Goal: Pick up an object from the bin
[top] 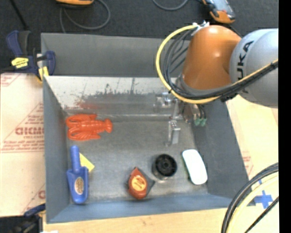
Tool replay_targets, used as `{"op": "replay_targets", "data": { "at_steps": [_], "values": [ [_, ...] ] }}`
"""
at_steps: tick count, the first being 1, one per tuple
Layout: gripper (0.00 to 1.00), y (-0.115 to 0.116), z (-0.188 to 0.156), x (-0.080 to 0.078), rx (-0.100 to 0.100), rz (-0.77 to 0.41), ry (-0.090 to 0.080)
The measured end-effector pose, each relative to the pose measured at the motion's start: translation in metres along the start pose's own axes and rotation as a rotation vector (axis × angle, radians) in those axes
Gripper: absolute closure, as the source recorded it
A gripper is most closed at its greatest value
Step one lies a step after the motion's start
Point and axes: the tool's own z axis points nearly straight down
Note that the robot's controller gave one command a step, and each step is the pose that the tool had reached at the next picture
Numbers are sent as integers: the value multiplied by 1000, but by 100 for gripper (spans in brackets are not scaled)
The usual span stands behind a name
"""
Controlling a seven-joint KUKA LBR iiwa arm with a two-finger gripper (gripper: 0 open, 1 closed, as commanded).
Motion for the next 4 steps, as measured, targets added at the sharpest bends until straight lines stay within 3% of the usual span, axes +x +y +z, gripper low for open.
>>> {"op": "replay_targets", "data": {
  "at_steps": [1,2,3,4],
  "values": [
    [0,1,56,5,-1,12,-3],
    [0,-15,86,22,-2,-71,9],
    [100,-82,121,39,-2,-363,3],
    [0,-82,121,39,-2,-362,3]
  ]
}}
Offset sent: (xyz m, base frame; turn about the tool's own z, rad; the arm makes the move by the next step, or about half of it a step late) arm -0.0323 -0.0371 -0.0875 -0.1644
